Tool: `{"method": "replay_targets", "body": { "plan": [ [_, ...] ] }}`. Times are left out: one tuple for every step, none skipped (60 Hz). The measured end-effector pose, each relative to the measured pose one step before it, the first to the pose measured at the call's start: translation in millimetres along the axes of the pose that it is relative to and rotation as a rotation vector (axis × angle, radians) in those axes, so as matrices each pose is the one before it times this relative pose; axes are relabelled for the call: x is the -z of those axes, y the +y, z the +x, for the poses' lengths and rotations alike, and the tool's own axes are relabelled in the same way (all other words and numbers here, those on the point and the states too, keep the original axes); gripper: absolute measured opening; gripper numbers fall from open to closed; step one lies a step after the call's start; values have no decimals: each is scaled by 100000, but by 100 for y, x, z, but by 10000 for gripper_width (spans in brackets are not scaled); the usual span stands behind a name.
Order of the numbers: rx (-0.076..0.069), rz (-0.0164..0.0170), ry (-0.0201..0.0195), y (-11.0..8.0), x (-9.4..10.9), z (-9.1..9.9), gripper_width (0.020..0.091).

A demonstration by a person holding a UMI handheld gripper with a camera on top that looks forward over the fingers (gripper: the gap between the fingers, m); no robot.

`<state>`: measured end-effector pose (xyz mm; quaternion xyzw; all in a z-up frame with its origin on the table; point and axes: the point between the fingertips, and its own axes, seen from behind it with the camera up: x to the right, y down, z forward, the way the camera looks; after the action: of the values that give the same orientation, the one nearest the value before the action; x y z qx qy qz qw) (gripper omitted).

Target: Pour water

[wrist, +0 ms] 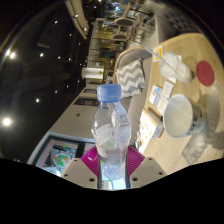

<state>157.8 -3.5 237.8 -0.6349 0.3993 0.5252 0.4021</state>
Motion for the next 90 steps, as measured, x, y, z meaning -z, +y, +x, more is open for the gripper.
{"method": "replay_targets", "body": {
  "plan": [
    [5697,402,758,-445,209,-455,310],
    [5517,523,602,-509,190,-467,312],
    [5140,594,253,-862,762,-367,312],
    [5234,927,636,-483,98,-416,311],
    [5200,968,519,-750,252,-399,312],
    [5278,852,509,-728,233,-359,312],
    [5467,691,359,-734,226,-321,313],
    [5345,610,128,-739,219,-314,312],
    [5113,715,163,-732,262,-286,312],
    [4760,893,51,-1025,784,-116,313],
    [4742,794,689,-568,-120,258,312],
    [4786,580,845,-667,219,40,313],
    [4801,582,933,-652,238,97,313],
    [4724,634,1060,-655,216,222,313],
    [4532,765,923,-772,520,364,313],
    [4301,888,1226,-444,89,389,311],
    [4192,857,1311,-617,254,440,312],
    [4041,992,1284,-610,247,438,312],
    [3887,941,1242,-529,223,511,312],
    [3673,804,1233,-443,211,556,313],
    [3611,685,1240,-418,257,854,312],
    [3676,199,1594,-186,159,779,311],
    [3637,-33,1703,-71,106,837,310],
    [3537,-157,1903,61,51,882,311],
    [3233,76,1723,-317,-52,675,311],
    [3078,-267,1882,168,17,742,311],
    [2752,-342,1743,208,-17,772,311],
    [2414,-520,1536,273,-44,719,311],
    [2027,-505,1238,883,-144,1148,310],
    [1580,-768,1216,595,-119,724,312],
    [1449,-803,1051,563,-133,646,311],
    [1299,-892,961,238,-35,247,312],
    [1353,-881,908,580,-127,454,311],
    [1148,-856,892,640,-138,432,311],
    [945,-965,837,702,-155,422,311],
    [1059,-897,641,1311,-265,976,311],
    [1112,-1279,634,825,-202,386,311],
    [1164,-1238,543,876,-207,319,311],
    [1033,-1181,468,882,-228,273,312],
    [789,-906,296,1081,-438,220,312],
    [749,-979,245,851,-296,178,312],
    [690,-1046,188,850,-300,149,311],
    [459,-1204,215,849,-283,138,311],
    [271,-1328,258,829,-297,126,312],
    [109,-1220,177,783,-282,94,312],
    [33,-994,68,719,-267,66,313],
    [-20,-585,54,811,-138,145,313],
    [-225,-728,99,630,-262,87,312],
    [-333,-800,222,611,-265,106,312],
    [-307,-839,199,599,-243,102,313],
    [-245,-753,109,534,-254,108,313],
    [-262,-536,55,492,-241,99,313],
    [-237,-334,68,405,-206,106,312],
    [-227,-275,134,235,-557,-14,313],
    [-328,-300,154,472,81,173,313],
    [-301,-381,220,251,-110,184,313],
    [-308,-426,266,304,-213,137,312],
    [-267,-416,279,287,-196,132,313],
    [-211,-270,247,262,-166,101,314],
    [-248,-208,264,176,-492,115,313],
    [-327,-94,230,224,-174,105,313],
    [-389,-97,104,243,-1,108,317],
    [-332,-170,83,246,-155,63,319],
    [-270,-326,-48,239,-136,39,318],
    [-297,-411,-36,254,-154,-18,318],
    [-229,-497,26,259,-186,12,318],
    [-147,-537,89,252,-116,27,318],
    [-47,-422,87,238,-94,42,317],
    [83,-318,67,222,-102,27,318],
    [155,-338,25,118,-51,162,319],
    [196,-327,72,262,-122,-21,320],
    [47,1098,-92,-138,64,57,321],
    [-136,787,-5,-93,-22,-4,321],
    [-213,-137,123,128,-5,-19,323],
    [-245,5,108,61,49,-6,327],
    [-290,320,96,-9,36,6,327],
    [-283,-223,122,111,55,30,334],
    [-377,-92,239,-130,-243,-35,344],
    [-427,233,154,94,90,23,352],
    [-434,-28,166,112,45,2,363],
    [-439,136,173,84,60,37,373],
    [-441,55,-5,-71,292,145,387],
    [-402,165,51,4,100,22,397],
    [-296,26,129,49,20,28,418],
    [-195,-44,268,31,17,42,431],
    [-13,-31,81,12,28,33,438],
    [10,-227,72,51,15,-17,448],
    [-40,-296,75,32,44,51,456],
    [-87,-379,181,21,-39,-117,464],
    [-148,-491,205,49,93,35,479]
  ]
}}
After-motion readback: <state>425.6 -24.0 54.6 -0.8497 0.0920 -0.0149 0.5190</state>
